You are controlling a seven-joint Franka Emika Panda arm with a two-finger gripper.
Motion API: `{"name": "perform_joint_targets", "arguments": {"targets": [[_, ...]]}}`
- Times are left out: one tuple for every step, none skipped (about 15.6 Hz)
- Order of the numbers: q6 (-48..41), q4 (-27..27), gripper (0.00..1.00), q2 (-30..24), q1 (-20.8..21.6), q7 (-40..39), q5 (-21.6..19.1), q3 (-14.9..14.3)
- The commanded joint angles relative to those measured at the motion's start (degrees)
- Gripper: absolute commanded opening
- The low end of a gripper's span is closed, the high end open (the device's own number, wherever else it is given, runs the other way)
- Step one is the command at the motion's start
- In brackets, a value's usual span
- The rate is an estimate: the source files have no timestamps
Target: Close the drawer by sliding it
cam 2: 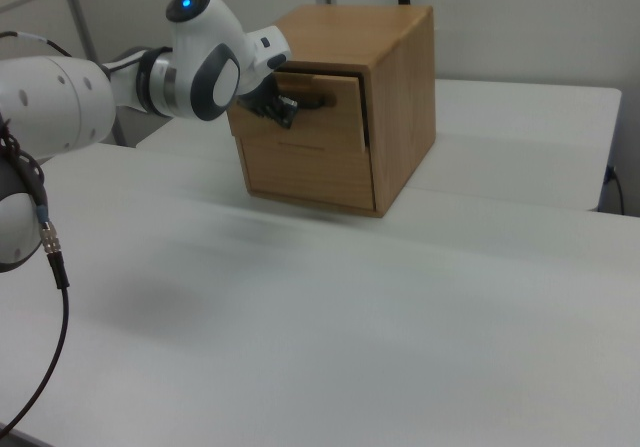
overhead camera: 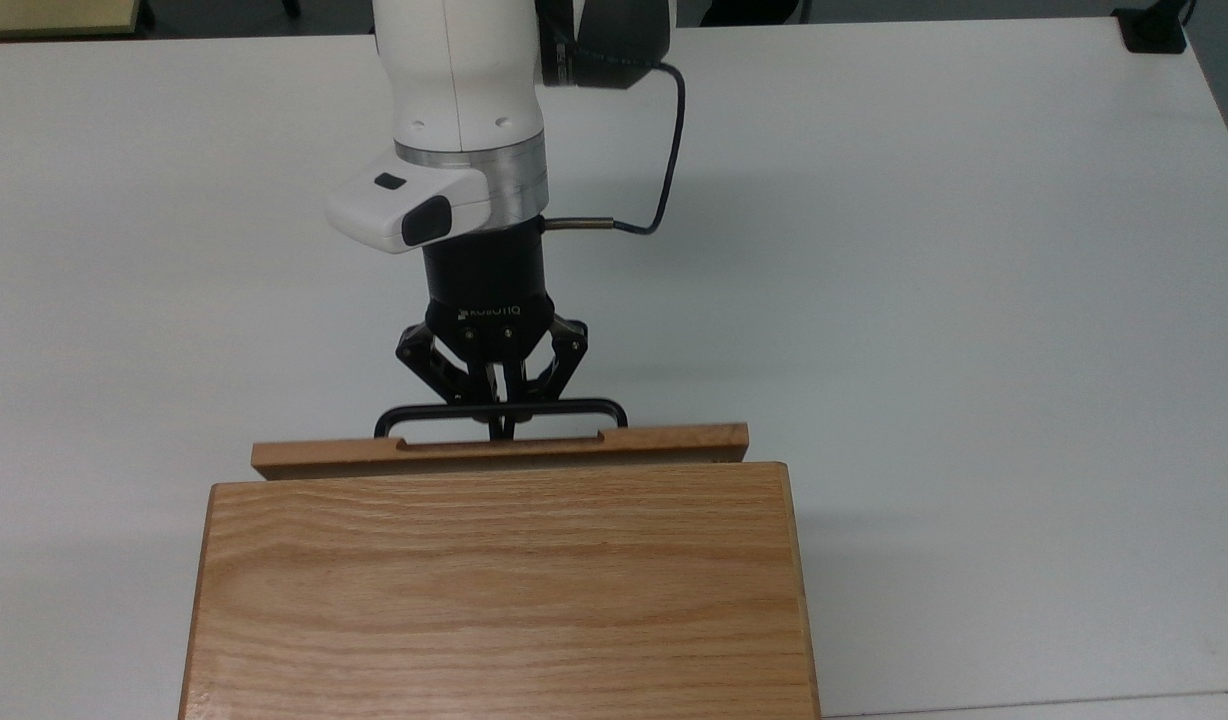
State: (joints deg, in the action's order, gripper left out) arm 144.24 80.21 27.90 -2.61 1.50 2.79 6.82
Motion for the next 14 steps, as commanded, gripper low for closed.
{"name": "perform_joint_targets", "arguments": {"targets": [[7.89,-1.64,0.00,2.33,0.59,1.31,0.55,-0.23],[8.60,-1.46,0.00,2.42,0.59,1.31,0.55,-0.23],[8.61,-1.46,0.00,2.50,0.50,1.31,0.46,-0.23],[8.61,-1.46,0.00,2.51,0.50,1.31,0.37,-0.23],[8.61,-1.37,0.00,2.51,0.50,1.31,0.37,-0.23],[8.61,-1.29,0.00,2.51,0.50,1.31,0.20,-0.23],[8.52,-1.29,0.00,2.42,0.50,1.31,0.19,-0.23],[8.34,-1.20,0.00,2.16,0.50,1.23,0.37,-0.23],[7.82,-0.59,0.00,1.72,0.33,1.22,0.37,-0.23],[7.38,0.46,0.00,1.19,0.24,1.22,0.46,-0.23],[5.29,0.82,0.00,0.58,-0.02,1.14,0.46,-0.23],[1.70,0.82,0.00,0.05,-0.03,0.88,0.55,-0.23],[-2.08,0.82,0.00,-0.56,-0.03,0.87,0.55,-0.23],[-5.68,1.09,0.00,-1.88,-0.11,1.13,0.46,-0.14]]}}
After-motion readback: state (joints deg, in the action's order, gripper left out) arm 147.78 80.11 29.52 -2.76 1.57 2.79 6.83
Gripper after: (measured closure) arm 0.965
